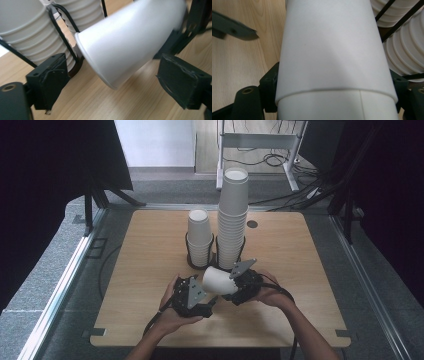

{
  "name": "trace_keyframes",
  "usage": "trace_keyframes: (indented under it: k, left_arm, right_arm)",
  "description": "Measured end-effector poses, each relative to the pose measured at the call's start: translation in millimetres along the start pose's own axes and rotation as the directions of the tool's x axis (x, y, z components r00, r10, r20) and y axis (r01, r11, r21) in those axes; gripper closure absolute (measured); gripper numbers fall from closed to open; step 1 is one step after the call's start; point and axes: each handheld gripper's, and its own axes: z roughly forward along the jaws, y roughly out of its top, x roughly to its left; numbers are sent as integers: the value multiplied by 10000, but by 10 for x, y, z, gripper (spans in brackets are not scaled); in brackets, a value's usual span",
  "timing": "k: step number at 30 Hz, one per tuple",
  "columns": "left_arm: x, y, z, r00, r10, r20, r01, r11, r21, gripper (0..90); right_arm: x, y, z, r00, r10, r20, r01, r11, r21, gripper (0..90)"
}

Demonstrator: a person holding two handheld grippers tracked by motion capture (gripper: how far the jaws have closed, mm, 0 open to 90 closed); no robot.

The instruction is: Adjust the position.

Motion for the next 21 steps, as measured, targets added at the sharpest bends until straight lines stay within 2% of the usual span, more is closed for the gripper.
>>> trace_keyframes:
  k: [4,7,8,9,11,16,21]
  left_arm:
    - [52,12,-48,9985,-540,3,540,9985,-90,117]
    - [94,-11,-66,9942,-1075,-29,1074,9941,-152,142]
    - [94,-11,-66,9942,-1075,-29,1074,9941,-152,144]
    - [112,-37,-80,9905,-1377,-16,1376,9902,-247,144]
    - [125,-77,-99,9855,-1689,156,1695,9845,-444,146]
    - [141,-142,-105,9798,-1988,232,1996,9792,-367,146]
    - [142,-159,-97,9794,-2009,198,2015,9790,-320,145]
  right_arm:
    - [-2,-34,-12,9998,220,35,-218,9981,-578,232]
    - [18,-63,-13,9988,493,-79,-499,9933,-1039,232]
    - [28,-75,-6,9982,594,-71,-598,9906,-1230,232]
    - [36,-87,-3,9980,637,-26,-634,9884,-1379,232]
    - [43,-111,10,9966,818,-24,-811,9827,-1664,232]
    - [55,-168,34,9934,1144,38,-1105,9672,-2288,233]
    - [127,-250,48,9855,1686,171,-1567,9450,-2873,232]
